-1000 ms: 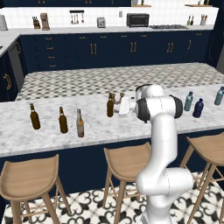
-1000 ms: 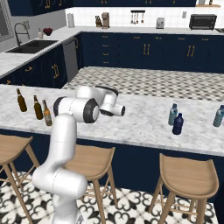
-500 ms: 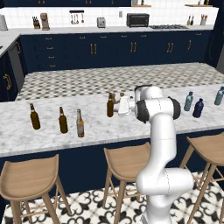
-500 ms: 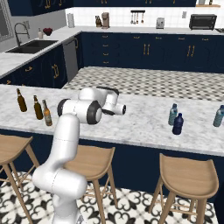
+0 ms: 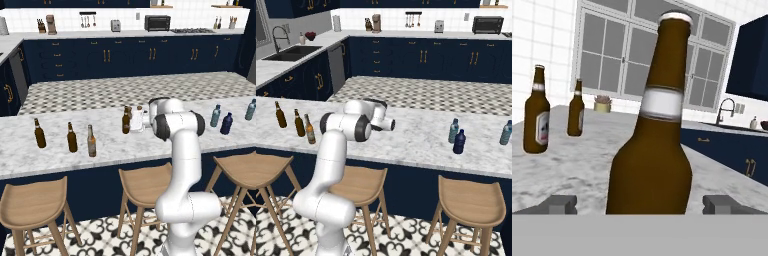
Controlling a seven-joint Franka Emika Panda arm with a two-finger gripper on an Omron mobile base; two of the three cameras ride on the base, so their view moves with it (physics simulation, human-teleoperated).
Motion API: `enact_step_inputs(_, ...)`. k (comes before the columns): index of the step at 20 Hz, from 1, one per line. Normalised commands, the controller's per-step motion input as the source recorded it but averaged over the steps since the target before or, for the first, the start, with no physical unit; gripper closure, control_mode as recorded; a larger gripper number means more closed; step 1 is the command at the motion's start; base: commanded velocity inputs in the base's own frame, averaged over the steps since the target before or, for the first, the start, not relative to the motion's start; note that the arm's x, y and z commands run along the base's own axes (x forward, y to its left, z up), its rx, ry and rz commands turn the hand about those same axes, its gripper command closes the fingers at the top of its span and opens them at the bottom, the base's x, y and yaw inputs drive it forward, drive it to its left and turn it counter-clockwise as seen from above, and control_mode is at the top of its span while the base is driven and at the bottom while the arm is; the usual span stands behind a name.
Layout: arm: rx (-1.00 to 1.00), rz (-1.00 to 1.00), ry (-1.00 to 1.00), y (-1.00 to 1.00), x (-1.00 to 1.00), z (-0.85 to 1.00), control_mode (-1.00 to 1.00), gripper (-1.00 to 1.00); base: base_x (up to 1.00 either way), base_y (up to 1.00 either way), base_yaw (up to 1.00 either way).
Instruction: Move the plastic bottles in the middle to the plastics group, and the glass bottles in the middle to the glass group.
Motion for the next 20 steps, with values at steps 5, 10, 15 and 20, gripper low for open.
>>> enact_step_inputs(5,0.00,0.00,0.00,0.17,0.06,-0.03,-1.00,-1.00,0.00,0.00,0.00)
enact_step_inputs(10,0.00,0.00,0.00,0.06,-0.01,0.00,-1.00,1.00,0.00,0.00,0.00)
enact_step_inputs(15,0.00,0.05,0.00,0.23,-0.45,0.19,-1.00,1.00,0.00,0.00,0.00)
enact_step_inputs(20,0.01,0.08,0.06,0.37,-0.60,0.25,-1.00,1.00,0.00,0.00,0.00)
